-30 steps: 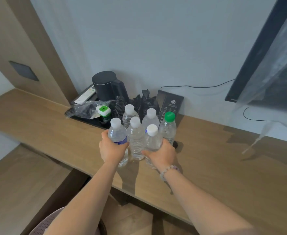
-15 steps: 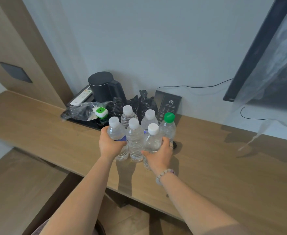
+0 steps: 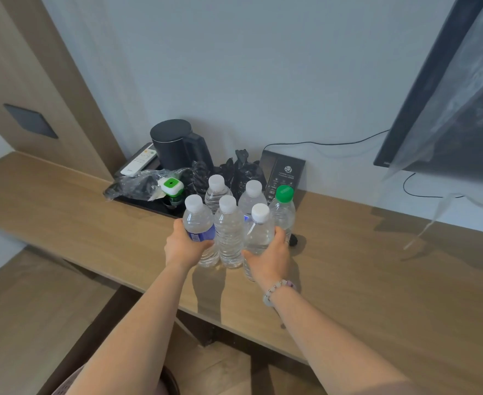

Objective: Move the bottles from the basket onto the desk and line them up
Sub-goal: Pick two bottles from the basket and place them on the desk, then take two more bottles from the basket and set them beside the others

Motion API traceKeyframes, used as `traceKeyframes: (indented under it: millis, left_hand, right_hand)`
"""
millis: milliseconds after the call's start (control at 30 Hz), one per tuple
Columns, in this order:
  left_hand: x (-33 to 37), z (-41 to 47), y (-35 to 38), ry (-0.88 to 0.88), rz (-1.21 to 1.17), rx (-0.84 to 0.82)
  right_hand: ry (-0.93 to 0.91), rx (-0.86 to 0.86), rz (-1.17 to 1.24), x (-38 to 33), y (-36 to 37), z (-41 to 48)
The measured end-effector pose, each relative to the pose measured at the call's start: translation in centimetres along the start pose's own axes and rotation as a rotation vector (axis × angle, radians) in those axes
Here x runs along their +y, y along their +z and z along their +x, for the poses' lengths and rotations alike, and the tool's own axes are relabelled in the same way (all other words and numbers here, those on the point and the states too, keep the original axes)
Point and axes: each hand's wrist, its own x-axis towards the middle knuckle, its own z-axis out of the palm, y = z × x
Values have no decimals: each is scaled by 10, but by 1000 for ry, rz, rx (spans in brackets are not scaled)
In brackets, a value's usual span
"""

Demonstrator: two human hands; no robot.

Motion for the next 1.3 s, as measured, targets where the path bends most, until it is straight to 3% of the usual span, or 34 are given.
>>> traceKeyframes:
  millis: [400, 733, 900, 1033, 1133, 1300]
  left_hand:
    - [-2, -9, 9, -20, 52, 16]
    - [-12, -23, 4, -2, 157, 2]
    - [-19, -29, -5, -87, 243, -54]
    - [-14, -40, -6, -58, 211, -26]
    - [-11, -54, -11, -56, 202, 8]
    - [-14, -81, -33, -50, 280, 80]
  right_hand:
    - [-101, -69, -98, 7, -13, -6]
    - [68, -122, -119, 18, -11, -7]
    - [45, -35, -164, 19, -18, -11]
    - [56, 41, -26, 12, -22, -27]
    - [-135, 58, -95, 7, -21, -49]
    - [-741, -6, -332, -30, -24, -49]
